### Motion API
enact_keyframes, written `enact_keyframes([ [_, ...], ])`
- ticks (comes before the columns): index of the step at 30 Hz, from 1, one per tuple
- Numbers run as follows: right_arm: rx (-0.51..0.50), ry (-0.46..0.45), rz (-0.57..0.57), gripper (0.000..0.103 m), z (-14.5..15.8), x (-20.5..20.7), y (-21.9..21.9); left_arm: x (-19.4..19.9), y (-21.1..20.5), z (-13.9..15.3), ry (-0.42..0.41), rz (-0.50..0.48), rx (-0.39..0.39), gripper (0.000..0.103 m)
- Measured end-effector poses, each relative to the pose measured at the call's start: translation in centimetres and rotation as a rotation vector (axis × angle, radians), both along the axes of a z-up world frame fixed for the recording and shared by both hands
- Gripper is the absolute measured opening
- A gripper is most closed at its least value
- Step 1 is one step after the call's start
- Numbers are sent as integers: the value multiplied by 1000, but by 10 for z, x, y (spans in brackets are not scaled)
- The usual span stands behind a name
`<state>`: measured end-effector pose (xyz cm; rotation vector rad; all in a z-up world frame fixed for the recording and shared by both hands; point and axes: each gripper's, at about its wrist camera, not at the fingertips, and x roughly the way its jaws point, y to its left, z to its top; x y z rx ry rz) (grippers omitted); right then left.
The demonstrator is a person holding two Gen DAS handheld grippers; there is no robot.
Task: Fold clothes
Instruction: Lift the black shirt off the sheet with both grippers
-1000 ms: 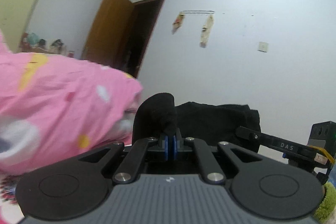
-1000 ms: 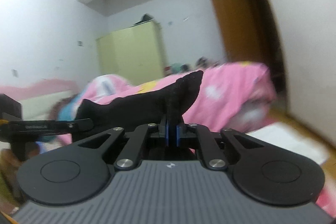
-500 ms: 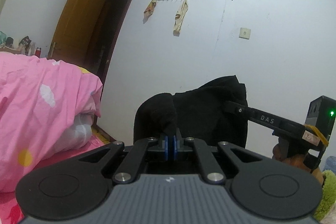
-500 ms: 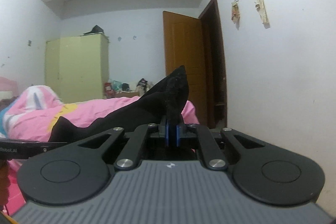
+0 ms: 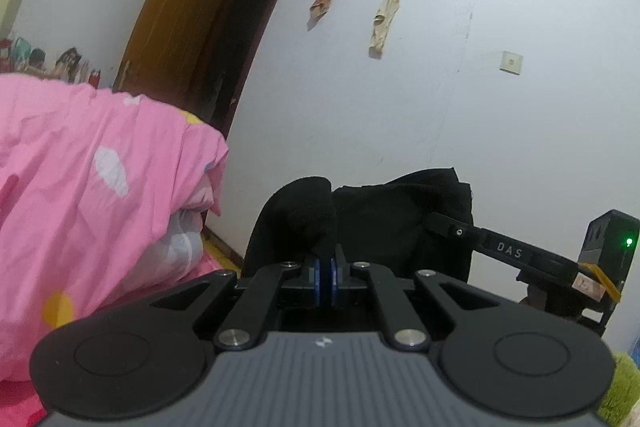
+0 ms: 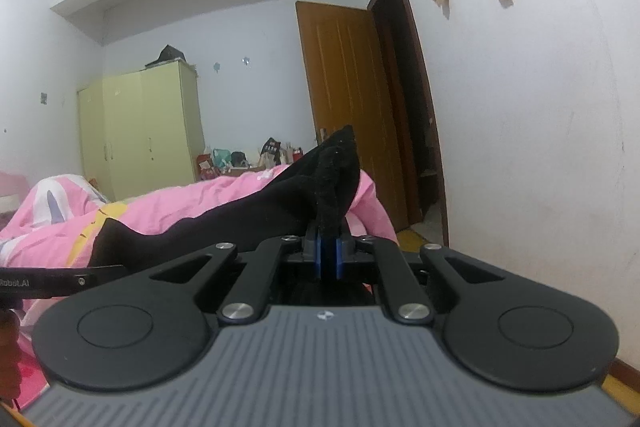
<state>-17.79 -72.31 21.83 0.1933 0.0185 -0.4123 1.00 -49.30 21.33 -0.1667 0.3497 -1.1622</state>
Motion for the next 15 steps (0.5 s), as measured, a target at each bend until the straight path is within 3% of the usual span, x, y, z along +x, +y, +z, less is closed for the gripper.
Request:
enact_keyframes([
  [6, 1, 0, 9, 5, -4, 5, 15, -2, 12, -2, 6, 2, -24, 5],
  [15, -49, -62, 60, 5, 27, -45, 82, -41, 82, 29, -18, -14, -88, 5],
])
